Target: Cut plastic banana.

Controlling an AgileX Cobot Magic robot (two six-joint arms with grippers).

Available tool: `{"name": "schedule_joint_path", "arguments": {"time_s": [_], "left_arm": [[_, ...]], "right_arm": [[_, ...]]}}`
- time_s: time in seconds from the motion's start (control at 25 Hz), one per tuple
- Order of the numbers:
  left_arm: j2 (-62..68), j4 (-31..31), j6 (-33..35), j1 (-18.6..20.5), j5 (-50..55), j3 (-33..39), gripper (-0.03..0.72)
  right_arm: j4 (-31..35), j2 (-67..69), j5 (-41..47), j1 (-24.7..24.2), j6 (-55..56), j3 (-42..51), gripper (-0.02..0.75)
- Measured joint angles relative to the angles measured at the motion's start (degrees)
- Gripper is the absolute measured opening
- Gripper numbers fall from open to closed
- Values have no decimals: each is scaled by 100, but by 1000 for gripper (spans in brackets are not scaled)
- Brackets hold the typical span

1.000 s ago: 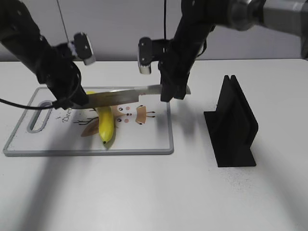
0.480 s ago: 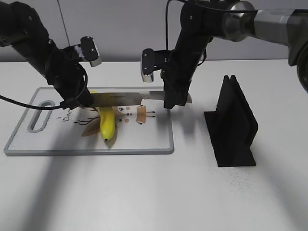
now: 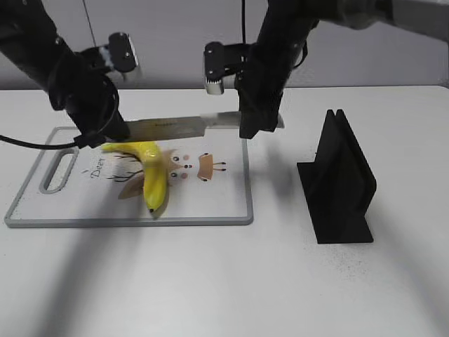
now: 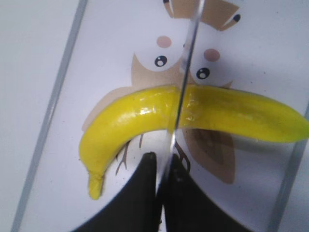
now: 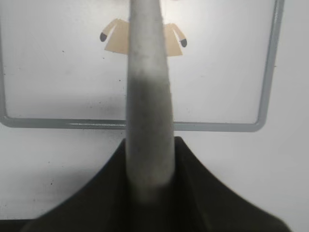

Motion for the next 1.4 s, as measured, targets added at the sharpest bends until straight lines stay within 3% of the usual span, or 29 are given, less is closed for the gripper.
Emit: {"name": "schedule_joint_path", "arguments": {"time_s": [0.32, 0.44, 0.56, 0.68, 0.84, 0.92, 1.12, 1.28, 1.4], "left_arm": [[-904, 194, -37, 0, 257, 6, 49], [-1158, 137, -124, 11, 301, 6, 219], [-1361, 79, -261, 23, 338, 6, 514], [-1560, 218, -825, 28, 59, 6, 654], [-1946, 924, -2016, 28, -262, 6, 680], [-2161, 1419, -3020, 57, -266, 6, 680], [-2592, 2571, -5174, 313, 584, -42, 672], [-2751, 2781, -6239, 753, 1610, -72, 663], [-2826, 2647, -6477, 1058, 2347, -77, 656]], "right_arm": [[73, -437, 311, 8, 0, -370, 165], [166, -507, 396, 8, 54, -376, 163], [159, -579, 396, 8, 157, -376, 160], [132, -677, 396, 8, 195, -376, 161], [132, -821, 396, 9, 360, -376, 161], [138, -922, 396, 9, 581, -376, 161], [133, -1252, 398, 9, 1438, -376, 161], [133, -1537, 404, 9, 2240, -376, 161], [127, -1763, 409, 9, 3231, -376, 161]]}}
